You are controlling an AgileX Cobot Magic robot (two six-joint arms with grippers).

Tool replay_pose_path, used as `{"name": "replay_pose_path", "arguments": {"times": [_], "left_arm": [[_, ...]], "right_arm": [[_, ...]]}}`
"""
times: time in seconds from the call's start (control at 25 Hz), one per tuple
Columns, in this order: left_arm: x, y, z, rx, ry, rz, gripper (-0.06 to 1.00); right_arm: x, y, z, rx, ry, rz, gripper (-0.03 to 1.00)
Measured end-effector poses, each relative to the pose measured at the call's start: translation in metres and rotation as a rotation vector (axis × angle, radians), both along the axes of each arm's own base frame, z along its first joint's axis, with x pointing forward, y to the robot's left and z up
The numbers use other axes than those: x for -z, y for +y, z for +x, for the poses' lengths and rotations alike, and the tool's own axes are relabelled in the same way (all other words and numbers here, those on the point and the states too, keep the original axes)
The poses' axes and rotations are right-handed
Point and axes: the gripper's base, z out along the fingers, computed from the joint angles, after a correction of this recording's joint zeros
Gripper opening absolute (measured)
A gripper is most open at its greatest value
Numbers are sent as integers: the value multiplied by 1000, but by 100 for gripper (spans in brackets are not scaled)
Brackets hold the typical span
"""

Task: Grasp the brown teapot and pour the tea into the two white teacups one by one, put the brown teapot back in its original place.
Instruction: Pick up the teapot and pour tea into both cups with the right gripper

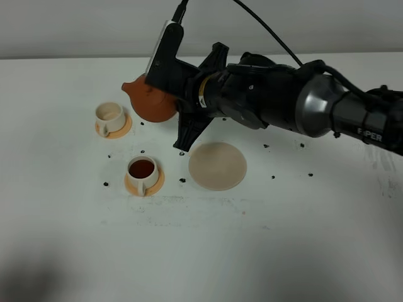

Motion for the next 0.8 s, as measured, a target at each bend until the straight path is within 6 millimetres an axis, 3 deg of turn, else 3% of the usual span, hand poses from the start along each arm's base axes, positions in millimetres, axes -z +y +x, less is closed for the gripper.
{"name": "replay_pose_path", "arguments": {"times": [0.36,0.8], "left_arm": [[0,0,0,0,1,0,66],[0,0,0,0,1,0,66]], "right_arm": [[20,27,30,-75,-99,-83,11],[47,43,48,-115,-148,-154,11]]}}
